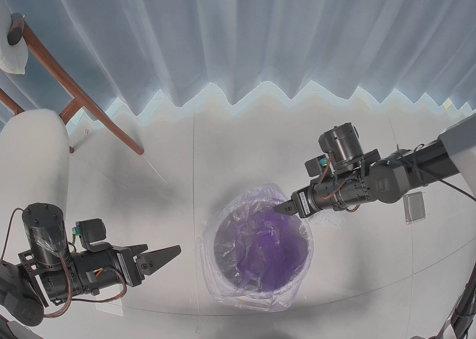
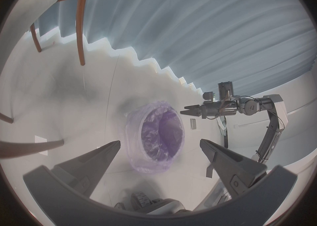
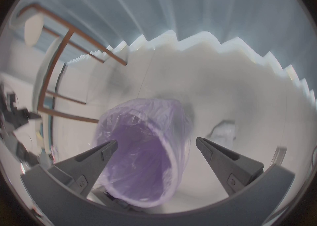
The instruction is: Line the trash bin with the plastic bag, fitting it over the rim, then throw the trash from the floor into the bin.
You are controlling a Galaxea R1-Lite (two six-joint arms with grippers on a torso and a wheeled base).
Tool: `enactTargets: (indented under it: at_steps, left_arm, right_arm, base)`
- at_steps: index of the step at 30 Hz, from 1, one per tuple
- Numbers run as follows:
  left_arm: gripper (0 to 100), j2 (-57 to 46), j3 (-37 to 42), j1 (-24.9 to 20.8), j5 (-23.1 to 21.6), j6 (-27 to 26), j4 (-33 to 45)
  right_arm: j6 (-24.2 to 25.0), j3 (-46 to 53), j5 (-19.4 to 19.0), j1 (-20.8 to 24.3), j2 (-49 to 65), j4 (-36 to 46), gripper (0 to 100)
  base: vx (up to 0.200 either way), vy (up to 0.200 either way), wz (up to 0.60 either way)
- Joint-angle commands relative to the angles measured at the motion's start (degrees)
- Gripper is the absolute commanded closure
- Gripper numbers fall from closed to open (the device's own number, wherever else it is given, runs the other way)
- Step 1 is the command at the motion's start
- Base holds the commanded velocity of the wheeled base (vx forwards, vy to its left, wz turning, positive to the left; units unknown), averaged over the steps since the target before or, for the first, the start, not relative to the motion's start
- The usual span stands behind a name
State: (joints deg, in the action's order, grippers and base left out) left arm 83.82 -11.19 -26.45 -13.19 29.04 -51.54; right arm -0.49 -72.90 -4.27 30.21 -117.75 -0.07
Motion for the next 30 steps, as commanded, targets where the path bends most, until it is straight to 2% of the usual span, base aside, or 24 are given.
enactTargets:
  at_steps: [1,3,5,6,8,9,11,14,17,21,23,26,27,28,29,30]
  left_arm:
    - [0,-1.38,5.04,1.84,-3.6,0.14,-0.23]
    - [0,-0.33,6.01,1.4,-3.6,0.14,-0.14]
    - [0,1.08,6.01,1.32,-3.6,0.23,-0.14]
    - [0,3.36,5.83,1.32,-3.6,0.23,-0.75]
    - [0,5.03,5.74,1.32,-3.6,0.23,-0.84]
    - [0,7.94,5.13,1.32,-3.6,0.23,-1.02]
    - [0,11.89,4.25,0.97,-3.6,-0.03,-1.63]
    - [0,18.92,3.02,-0.88,-3.25,-0.21,-5.32]
    - [0,27.62,3.11,-2.37,-2.54,-0.3,-12.71]
    - [0,40.19,2.75,-3.52,0.18,0.14,-27.3]
    - [0,46.7,2.14,-3.61,0.71,0.84,-37.4]
    - [0,49.51,-1.47,-3.78,0.71,3.57,-36.79]
    - [0,49.51,-3.05,-3.69,0.8,6.82,-36.88]
    - [0,49.51,-3.05,-3.69,0.8,6.82,-36.88]
    - [0,49.51,-4.63,-3.69,0.89,10.78,-37.23]
    - [0,49.51,-4.63,-3.69,0.89,10.78,-37.23]
  right_arm:
    - [12.26,8.65,-0.13,-0.06,11.84,-0.37,0]
    - [20.53,11.55,-0.13,-0.5,15.18,-0.54,0]
    - [24.83,13.22,-0.13,-1.38,16.85,-1.07,0]
    - [28.88,15.6,-0.13,-2.7,18.26,-2.48,0]
    - [31.16,17.44,-0.13,-3.67,19.14,-4.15,0]
    - [34.06,21.22,0.05,-6.04,20.54,-8.19,0]
    - [36.08,26.05,0.14,-8.68,21.95,-13.81,0]
    - [37.4,32.65,0.14,-12.01,23.97,-21.99,0]
    - [37.58,37.83,0.14,-14.12,25.55,-27.96,0]
    - [37.67,43.72,0.14,-14.65,26.78,-32.89,0]
    - [37.67,45.65,0.22,-14.65,27.22,-35.35,0]
    - [37.67,46.8,0.14,-14.74,27.22,-37.98,0]
    - [37.75,46.8,0.14,-14.83,27.05,-38.6,0]
    - [37.75,46.8,0.14,-14.83,27.05,-38.6,0]
    - [37.93,46.71,0.22,-15.27,26.87,-38.86,0]
    - [37.93,46.71,0.22,-15.27,26.87,-38.86,0]
  base:
    - [-0.2,0.0,0.0]
    - [-0.2,0.0,0.0]
    - [-0.2,0.0,0.0]
    - [-0.2,0.0,0.0]
    - [-0.2,0.0,0.0]
    - [-0.2,0.0,0.0]
    - [-0.2,0.0,0.0]
    - [-0.2,-0.133,0.0]
    - [-0.067,-0.067,0.0]
    - [0.0,0.0,0.0]
    - [0.0,0.0,0.0]
    - [0.0,0.0,0.0]
    - [0.0,0.0,0.0]
    - [0.0,0.0,0.0]
    - [0.0,0.0,0.0]
    - [0.0,0.0,0.0]
